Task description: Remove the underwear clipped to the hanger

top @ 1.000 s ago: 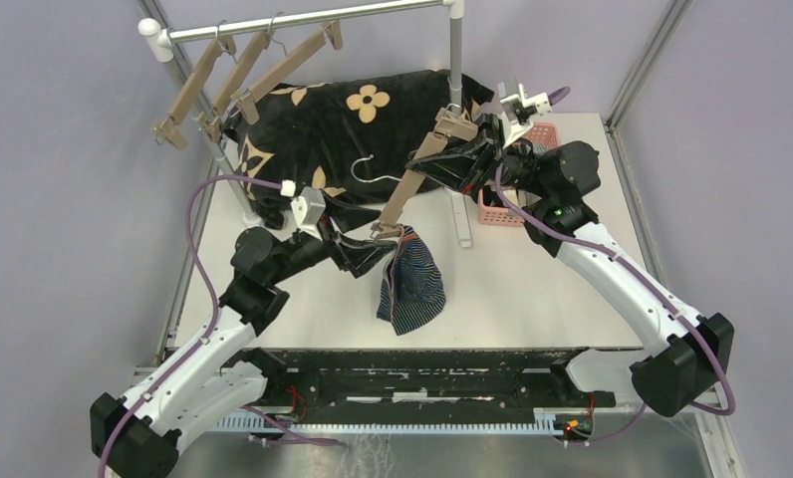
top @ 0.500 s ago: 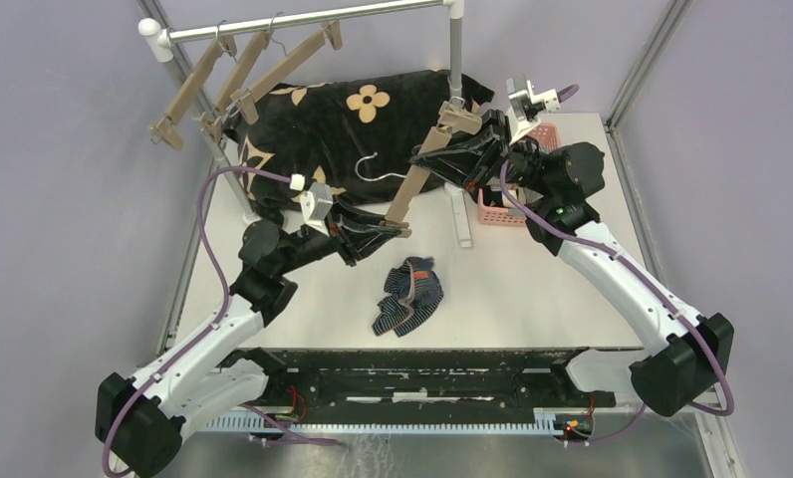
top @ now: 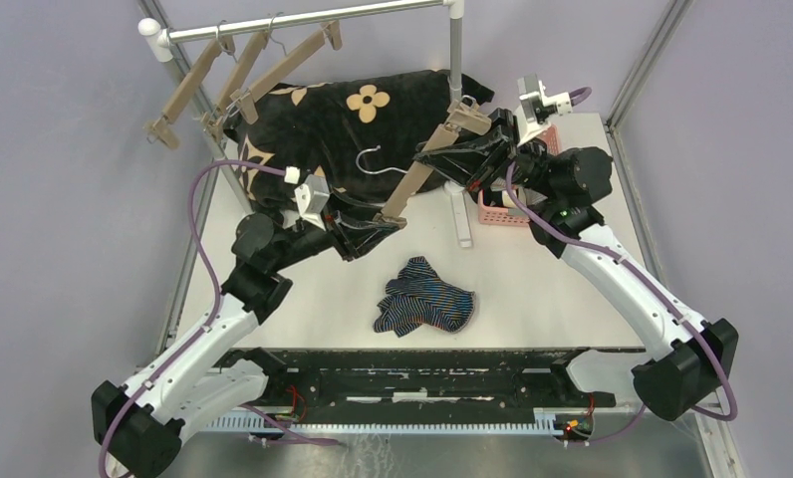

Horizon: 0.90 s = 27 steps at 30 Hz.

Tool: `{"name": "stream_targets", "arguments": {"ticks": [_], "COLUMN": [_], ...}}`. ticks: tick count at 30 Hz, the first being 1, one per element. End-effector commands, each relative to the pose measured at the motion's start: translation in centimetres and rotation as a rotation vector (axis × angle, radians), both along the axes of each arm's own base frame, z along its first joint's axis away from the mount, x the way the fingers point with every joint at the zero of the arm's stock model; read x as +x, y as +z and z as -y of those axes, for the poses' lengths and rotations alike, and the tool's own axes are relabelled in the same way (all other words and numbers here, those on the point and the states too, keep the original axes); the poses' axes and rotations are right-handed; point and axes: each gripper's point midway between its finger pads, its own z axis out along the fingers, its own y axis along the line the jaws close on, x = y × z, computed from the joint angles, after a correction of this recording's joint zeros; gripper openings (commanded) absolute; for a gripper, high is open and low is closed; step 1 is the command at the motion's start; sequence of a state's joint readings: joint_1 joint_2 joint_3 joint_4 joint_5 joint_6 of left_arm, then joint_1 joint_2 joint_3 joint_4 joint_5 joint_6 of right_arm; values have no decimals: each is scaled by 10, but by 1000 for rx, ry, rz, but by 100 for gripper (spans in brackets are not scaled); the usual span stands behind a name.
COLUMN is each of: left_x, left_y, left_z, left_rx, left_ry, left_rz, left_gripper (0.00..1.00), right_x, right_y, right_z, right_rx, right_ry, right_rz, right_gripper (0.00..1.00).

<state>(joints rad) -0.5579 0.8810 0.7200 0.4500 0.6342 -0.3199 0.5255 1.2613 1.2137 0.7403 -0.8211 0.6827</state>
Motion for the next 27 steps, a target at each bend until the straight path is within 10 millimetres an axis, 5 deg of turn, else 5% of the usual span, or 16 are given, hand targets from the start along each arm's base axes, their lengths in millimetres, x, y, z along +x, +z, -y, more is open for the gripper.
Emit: {"name": "stream_targets", "arguments": {"ticks": [1, 9, 27], "left_x": [-10, -30, 0], "left_y": [58, 65, 44], "left_z": [-10, -18, 0], "left_rx": [-89, -114, -76], "left_ry": [22, -1, 0], "left_rz": [160, 205, 140], "left_gripper": [45, 77, 69], "right_x": [-14, -11, -20], "right_y": [1, -1, 7], "right_z": [0, -1, -4], "right_rx": [-16, -19, 2], "right_ry": [29, 21, 52], "right_rz": [43, 39, 48], "right_gripper": [1, 1, 1]}}
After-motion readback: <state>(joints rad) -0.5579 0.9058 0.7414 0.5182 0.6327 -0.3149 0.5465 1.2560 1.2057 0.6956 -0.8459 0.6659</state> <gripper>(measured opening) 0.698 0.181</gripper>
